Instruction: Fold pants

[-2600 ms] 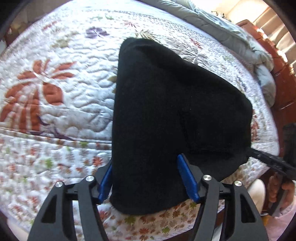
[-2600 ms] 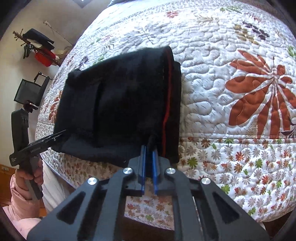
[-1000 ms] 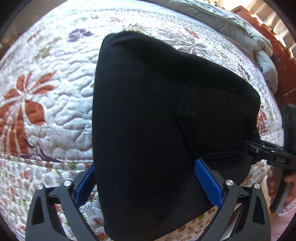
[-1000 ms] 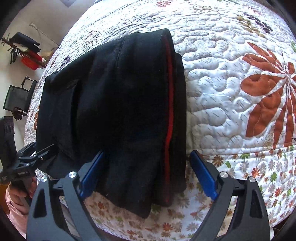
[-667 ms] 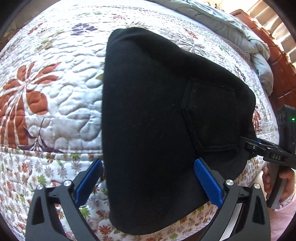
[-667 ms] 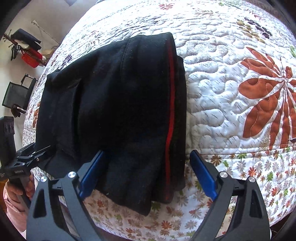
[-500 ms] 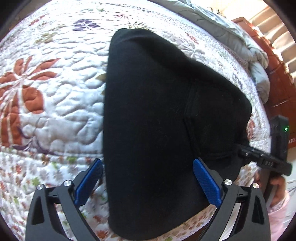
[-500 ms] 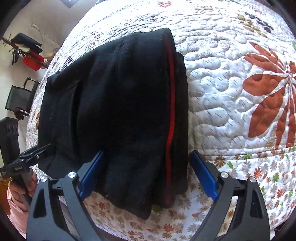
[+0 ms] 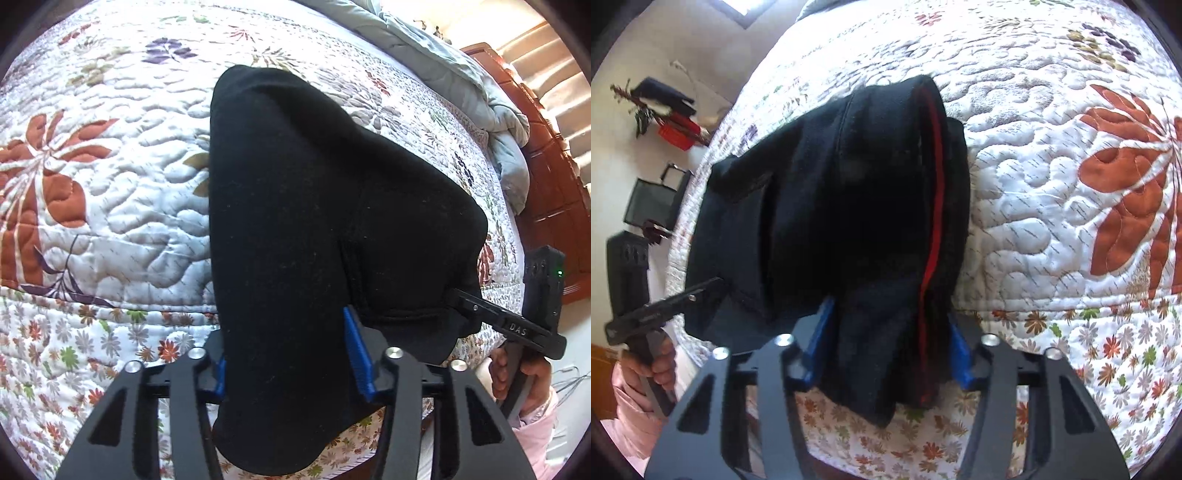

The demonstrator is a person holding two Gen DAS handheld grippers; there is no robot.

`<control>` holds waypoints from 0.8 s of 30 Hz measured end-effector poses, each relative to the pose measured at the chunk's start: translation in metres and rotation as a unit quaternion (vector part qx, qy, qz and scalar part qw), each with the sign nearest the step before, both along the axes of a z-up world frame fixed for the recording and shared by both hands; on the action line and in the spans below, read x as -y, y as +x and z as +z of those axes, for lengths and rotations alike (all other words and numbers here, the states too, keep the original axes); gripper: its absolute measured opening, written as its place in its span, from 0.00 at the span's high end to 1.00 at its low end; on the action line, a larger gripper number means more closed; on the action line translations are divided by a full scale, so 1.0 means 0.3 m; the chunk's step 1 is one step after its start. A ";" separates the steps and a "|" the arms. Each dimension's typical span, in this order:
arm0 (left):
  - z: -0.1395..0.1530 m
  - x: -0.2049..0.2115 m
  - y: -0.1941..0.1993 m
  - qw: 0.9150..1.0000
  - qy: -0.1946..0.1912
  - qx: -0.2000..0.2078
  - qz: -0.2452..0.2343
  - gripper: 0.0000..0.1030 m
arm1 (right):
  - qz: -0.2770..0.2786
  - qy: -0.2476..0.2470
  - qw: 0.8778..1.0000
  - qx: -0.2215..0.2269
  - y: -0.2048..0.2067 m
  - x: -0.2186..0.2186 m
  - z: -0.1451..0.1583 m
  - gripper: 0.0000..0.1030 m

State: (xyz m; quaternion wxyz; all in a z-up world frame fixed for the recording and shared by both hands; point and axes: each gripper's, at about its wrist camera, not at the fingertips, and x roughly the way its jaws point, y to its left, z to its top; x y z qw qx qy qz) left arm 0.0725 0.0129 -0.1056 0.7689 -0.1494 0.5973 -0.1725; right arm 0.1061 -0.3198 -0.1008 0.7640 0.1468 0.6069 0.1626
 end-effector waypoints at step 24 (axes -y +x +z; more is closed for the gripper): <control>0.239 -0.050 0.148 0.992 -0.063 0.099 0.041 0.70 | 0.020 -0.026 0.994 0.104 0.197 0.004 0.380 0.71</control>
